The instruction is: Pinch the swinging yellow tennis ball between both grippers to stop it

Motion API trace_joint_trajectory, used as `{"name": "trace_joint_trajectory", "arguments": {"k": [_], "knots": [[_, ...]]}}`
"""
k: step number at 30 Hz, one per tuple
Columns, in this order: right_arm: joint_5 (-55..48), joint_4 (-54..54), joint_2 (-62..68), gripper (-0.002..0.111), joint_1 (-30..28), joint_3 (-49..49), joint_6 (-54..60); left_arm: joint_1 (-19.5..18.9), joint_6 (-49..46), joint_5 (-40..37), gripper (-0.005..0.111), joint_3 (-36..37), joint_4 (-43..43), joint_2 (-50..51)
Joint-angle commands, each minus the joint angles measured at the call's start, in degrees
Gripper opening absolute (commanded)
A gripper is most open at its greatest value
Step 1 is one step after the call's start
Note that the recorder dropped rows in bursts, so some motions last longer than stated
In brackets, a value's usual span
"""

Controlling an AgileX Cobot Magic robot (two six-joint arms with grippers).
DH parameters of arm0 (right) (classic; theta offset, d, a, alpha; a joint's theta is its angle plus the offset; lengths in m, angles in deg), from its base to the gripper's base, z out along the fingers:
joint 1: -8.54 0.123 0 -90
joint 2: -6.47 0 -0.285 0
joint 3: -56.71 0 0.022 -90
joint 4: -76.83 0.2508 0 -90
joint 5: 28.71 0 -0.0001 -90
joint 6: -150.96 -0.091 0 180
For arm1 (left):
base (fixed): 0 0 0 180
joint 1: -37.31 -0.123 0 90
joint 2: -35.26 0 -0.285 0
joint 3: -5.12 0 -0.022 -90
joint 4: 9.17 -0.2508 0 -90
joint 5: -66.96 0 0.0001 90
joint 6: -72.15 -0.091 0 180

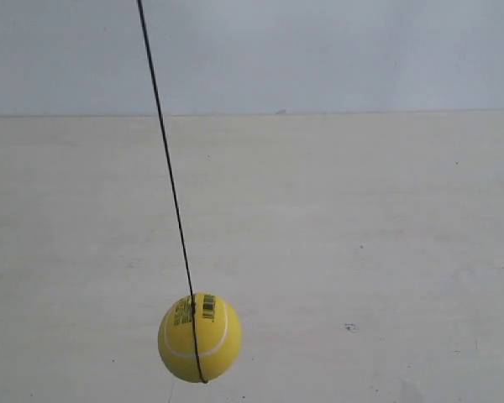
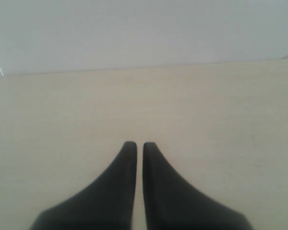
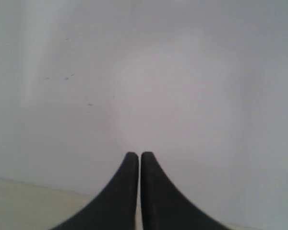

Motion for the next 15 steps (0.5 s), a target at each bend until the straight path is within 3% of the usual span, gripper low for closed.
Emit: {"name": "trace_joint_trajectory", "arguments": {"k": [1, 4, 9, 15], "knots": [[5.30, 8.13, -0.44, 0.000, -11.80, 4.04, 2.75, -0.13, -0.22, -0.12, 0.005, 0.21, 0.60, -0.23], [1.71, 9.18, -0.44, 0.000, -19.32, 4.54, 6.32, -0.13, -0.22, -0.12, 0.005, 0.21, 0.60, -0.23], [-7.32, 16.90, -0.44, 0.000, -19.65, 4.54, 24.17, -0.13, -0.22, -0.12, 0.005, 0.21, 0.60, -0.23], [-20.64, 17.45, -0.44, 0.000, -19.65, 4.54, 24.71, -0.13, -0.22, -0.12, 0.005, 0.21, 0.60, -0.23]]}}
